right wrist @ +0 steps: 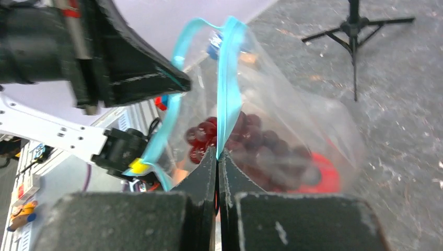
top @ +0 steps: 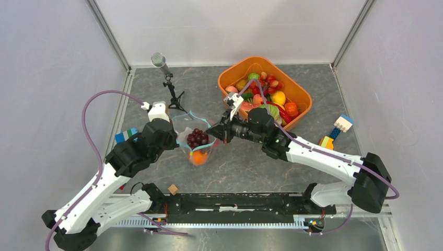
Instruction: Place the food in the zip-top bag and seal the zipper
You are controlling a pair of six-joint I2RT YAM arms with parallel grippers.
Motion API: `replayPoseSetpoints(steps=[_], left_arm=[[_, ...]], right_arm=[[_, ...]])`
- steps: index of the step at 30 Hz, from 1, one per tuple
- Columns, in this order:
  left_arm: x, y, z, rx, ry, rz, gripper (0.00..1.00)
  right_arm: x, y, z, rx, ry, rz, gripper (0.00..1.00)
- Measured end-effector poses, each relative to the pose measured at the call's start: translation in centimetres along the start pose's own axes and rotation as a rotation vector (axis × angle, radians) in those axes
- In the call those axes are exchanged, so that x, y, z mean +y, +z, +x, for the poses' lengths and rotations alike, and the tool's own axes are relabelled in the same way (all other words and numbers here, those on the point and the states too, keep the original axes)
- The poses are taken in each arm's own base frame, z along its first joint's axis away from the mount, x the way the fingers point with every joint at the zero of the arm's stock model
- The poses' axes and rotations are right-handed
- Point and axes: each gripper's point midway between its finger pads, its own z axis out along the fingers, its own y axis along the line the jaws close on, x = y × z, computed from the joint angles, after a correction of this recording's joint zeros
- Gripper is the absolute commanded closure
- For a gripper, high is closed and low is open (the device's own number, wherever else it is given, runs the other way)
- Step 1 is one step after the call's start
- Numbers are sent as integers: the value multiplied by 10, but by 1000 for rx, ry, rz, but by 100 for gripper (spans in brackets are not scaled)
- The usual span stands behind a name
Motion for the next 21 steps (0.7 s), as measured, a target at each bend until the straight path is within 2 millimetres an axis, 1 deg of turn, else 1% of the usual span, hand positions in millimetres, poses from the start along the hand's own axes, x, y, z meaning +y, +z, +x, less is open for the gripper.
replayPoseSetpoints(steps=[2, 5, 7, 9, 11, 13, 15, 17, 18, 19, 20, 21], left_arm=[[9, -1, -3, -13, 11, -42, 98], [8, -5, -8, -17, 23, -32, 98], [-1, -12, -10, -2, 29, 21, 98], [-12, -22, -17, 0, 30, 92, 98], [-24, -35, -26, -3, 33, 166, 98], [-31, -45, -33, 9, 44, 205, 98], [-36, -49, -39, 12, 53, 217, 98], [-36, -41, -37, 31, 71, 195, 98], [-34, -24, -24, 74, 97, 154, 98], [-32, -19, -20, 89, 101, 135, 98], [-28, -4, -9, 131, 109, 102, 98], [-21, 14, 3, 179, 108, 59, 98]], right_arm=[[11, 1, -15, -13, -27, -4, 100], [13, -1, -30, -51, -47, 23, 100], [11, -2, -32, -47, -54, 33, 100], [11, 2, -36, -18, -64, 33, 100], [18, 8, -45, -11, -71, 10, 99], [23, 8, -52, -17, -75, -5, 98], [23, 8, -58, -22, -76, 10, 97], [17, 14, -59, -14, -75, 27, 97], [8, 21, -55, 13, -76, 49, 100], [-2, 30, -50, 43, -77, 75, 100], [-15, 43, -42, 87, -73, 107, 100], [-34, 61, -31, 138, -62, 146, 100]])
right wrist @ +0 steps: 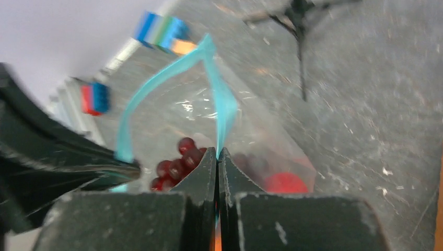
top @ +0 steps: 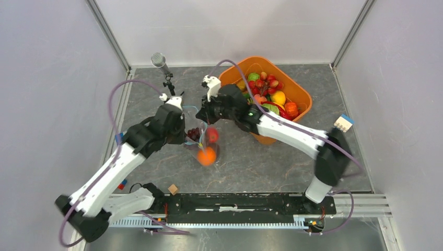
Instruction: Place the food in the zip-top bag and seal the zipper
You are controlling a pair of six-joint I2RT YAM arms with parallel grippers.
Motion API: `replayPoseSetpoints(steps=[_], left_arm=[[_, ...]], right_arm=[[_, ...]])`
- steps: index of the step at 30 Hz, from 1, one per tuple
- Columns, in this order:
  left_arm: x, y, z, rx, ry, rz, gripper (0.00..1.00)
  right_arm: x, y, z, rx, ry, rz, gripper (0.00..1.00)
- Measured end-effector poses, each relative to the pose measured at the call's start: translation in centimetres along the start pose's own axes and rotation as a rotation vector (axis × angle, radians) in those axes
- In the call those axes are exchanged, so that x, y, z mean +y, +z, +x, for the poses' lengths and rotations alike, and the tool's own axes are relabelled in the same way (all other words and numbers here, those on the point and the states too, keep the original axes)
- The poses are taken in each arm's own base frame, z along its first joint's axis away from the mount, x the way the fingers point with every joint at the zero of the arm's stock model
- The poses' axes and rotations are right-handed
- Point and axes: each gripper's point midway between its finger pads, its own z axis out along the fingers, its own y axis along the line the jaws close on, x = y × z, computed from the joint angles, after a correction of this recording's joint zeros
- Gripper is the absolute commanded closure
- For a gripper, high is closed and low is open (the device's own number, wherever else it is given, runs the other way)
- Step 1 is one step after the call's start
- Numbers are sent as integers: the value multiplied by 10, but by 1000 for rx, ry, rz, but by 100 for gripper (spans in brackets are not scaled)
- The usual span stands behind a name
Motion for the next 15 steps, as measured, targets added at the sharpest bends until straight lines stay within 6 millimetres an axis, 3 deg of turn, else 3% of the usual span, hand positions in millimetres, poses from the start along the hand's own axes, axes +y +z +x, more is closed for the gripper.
replayPoseSetpoints(steps=[2, 4, 7, 10, 13, 15], left_arm=[[15, 30, 16, 86, -27, -65, 98], [36, 52, 29, 166, -65, -139, 98], [43, 48, 19, 130, -92, -140, 98], [34, 20, -12, 11, -99, -77, 98], [24, -6, -39, -105, -112, -6, 98], [24, -16, -42, -137, -115, 7, 98]], right_arm=[[-28, 31, 28, 85, 18, 49, 100], [-56, 47, 82, 237, 51, 105, 97], [-71, 42, 108, 316, 71, 136, 95], [-54, 32, 89, 275, 50, 76, 94], [-22, 15, 43, 144, 12, -46, 94], [-4, -3, 14, 45, -14, -97, 92]])
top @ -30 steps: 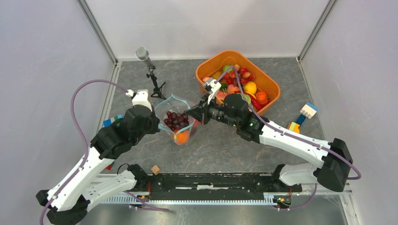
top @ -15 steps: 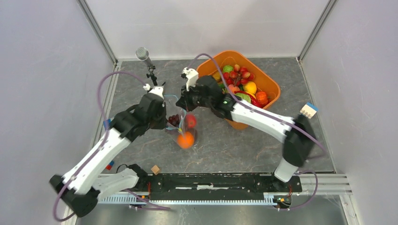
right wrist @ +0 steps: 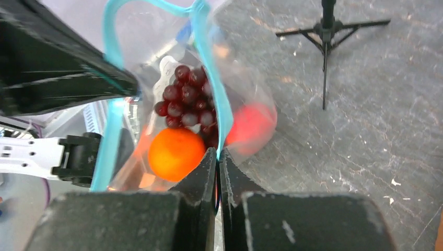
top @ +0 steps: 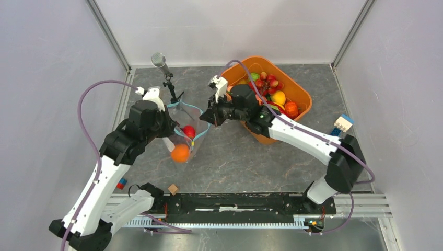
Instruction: Place the food in the zip-top bag and seal the zipper
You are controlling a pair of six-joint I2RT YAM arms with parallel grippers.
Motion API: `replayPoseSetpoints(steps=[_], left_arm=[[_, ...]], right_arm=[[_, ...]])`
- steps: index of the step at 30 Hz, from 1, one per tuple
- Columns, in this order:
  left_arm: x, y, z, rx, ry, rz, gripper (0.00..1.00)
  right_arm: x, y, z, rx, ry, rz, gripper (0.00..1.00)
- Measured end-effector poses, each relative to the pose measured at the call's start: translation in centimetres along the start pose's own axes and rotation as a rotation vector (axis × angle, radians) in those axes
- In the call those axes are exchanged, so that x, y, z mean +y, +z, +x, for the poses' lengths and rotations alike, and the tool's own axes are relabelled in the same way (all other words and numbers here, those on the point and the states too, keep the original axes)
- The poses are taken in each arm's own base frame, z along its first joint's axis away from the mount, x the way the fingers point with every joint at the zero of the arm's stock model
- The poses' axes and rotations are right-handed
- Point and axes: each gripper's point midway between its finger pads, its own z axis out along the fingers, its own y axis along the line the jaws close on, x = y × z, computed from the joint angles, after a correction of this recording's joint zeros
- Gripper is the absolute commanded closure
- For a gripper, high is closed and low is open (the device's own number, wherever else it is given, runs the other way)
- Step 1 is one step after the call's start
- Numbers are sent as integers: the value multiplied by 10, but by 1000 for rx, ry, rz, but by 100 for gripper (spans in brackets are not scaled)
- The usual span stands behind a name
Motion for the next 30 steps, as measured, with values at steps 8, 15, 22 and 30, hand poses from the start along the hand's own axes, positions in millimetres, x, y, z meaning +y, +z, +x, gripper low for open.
replayPoseSetpoints(steps=[8, 15, 22, 30], left_arm=[[15, 23, 37, 120, 24, -66, 98], [2, -10, 16, 41, 3, 22, 98], [-8, -32, 0, -28, -10, 96, 98], [4, 3, 42, 123, 12, 28, 98]], right_arm=[[8, -7, 1, -67, 7, -42, 91], [22, -7, 16, -59, 50, -136, 87], [16, -8, 18, -56, 39, -104, 53], [-5, -39, 2, -87, -68, 58, 28]])
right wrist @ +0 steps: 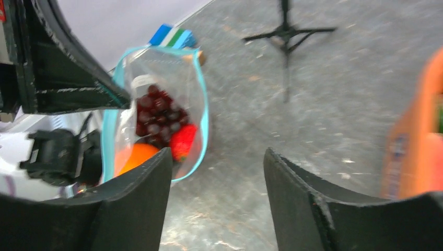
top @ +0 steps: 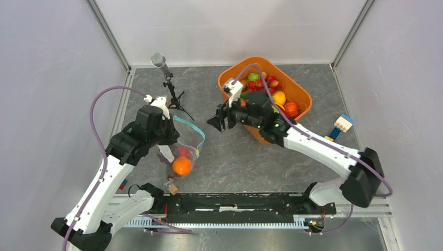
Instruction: Place the food in the zip-top bag and seal the zipper
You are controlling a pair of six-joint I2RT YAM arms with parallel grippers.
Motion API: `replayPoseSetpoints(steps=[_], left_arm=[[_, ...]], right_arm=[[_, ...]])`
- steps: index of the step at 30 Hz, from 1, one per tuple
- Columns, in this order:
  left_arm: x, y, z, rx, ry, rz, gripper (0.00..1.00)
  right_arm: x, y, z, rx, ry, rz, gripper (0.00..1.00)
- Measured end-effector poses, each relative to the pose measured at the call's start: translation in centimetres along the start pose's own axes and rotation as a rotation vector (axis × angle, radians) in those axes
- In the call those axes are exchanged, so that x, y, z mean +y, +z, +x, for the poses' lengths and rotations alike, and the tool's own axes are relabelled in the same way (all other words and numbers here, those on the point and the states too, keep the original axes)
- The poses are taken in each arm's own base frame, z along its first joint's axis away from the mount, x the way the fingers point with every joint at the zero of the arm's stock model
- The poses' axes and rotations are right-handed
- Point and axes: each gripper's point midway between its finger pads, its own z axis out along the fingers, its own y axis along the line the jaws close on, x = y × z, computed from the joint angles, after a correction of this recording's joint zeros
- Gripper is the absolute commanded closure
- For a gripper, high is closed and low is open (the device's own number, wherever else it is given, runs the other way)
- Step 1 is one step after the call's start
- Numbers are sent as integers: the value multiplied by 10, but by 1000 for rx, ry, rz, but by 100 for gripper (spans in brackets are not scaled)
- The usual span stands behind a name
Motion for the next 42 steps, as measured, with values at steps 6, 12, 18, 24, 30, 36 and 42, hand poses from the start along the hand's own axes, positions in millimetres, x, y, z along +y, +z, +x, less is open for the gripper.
replayPoseSetpoints(steps=[6, 12, 18, 24, 30, 36, 42], left_arm=[[-1, 0, -1, -13, -1, 6, 98], [-4, -2, -2, -23, -3, 32, 98], [-9, -3, -1, -18, -3, 58, 98], [-16, -11, 1, -24, -2, 113, 98], [-24, -19, -1, -45, 7, 166, 98], [-24, -19, -3, -53, 11, 168, 98], [-24, -22, -3, -63, 16, 172, 98]], right_arm=[[-71, -57, -46, -130, -59, 312, 19], [-152, -56, 0, 29, -37, 483, 12], [-153, -26, 74, 250, -7, 348, 11], [-121, -29, 86, 214, -28, 174, 13], [-52, -52, 112, 211, -102, 8, 12], [-13, -77, 125, 231, -109, -32, 9], [-36, -103, 67, 46, -121, 187, 14]])
